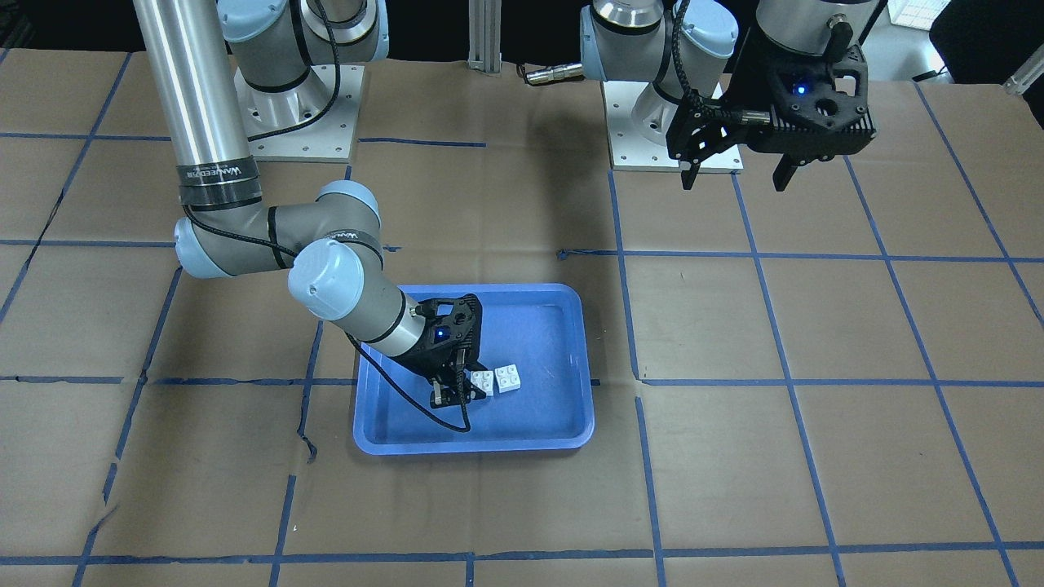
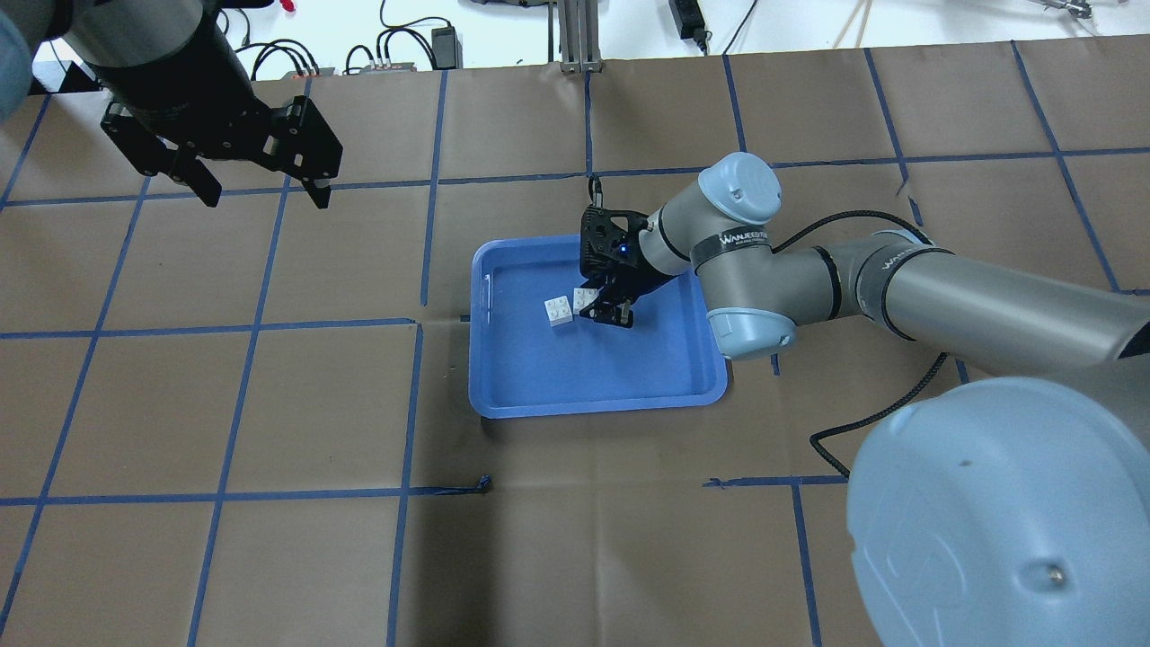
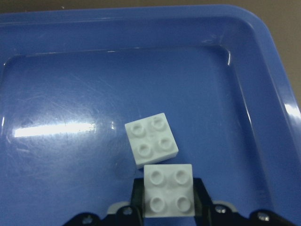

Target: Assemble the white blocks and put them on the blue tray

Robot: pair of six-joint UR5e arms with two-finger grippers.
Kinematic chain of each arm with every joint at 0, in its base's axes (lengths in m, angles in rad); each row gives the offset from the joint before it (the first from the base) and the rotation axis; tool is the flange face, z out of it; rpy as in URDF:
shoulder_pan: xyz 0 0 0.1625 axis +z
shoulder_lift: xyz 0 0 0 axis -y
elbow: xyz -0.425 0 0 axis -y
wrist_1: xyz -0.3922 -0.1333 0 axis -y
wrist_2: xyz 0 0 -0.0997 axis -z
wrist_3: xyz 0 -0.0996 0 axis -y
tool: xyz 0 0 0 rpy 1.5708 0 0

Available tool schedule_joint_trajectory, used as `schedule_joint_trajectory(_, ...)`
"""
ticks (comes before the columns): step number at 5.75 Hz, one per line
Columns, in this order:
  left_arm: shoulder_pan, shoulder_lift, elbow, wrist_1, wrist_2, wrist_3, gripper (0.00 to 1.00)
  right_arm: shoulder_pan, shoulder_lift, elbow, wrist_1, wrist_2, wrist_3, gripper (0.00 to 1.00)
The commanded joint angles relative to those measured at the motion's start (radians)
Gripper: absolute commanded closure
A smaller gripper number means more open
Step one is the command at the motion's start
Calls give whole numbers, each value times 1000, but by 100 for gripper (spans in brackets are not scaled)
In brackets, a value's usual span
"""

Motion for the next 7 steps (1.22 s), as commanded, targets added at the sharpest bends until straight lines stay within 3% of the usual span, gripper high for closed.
schedule_joint_trajectory(1, 0, 13, -19, 0, 3, 1, 1, 15, 1, 2, -1, -6, 10, 80)
schedule_joint_trajectory(7, -5, 17, -26, -8, 6, 2, 1, 16, 0, 19, 0, -10, 28, 79)
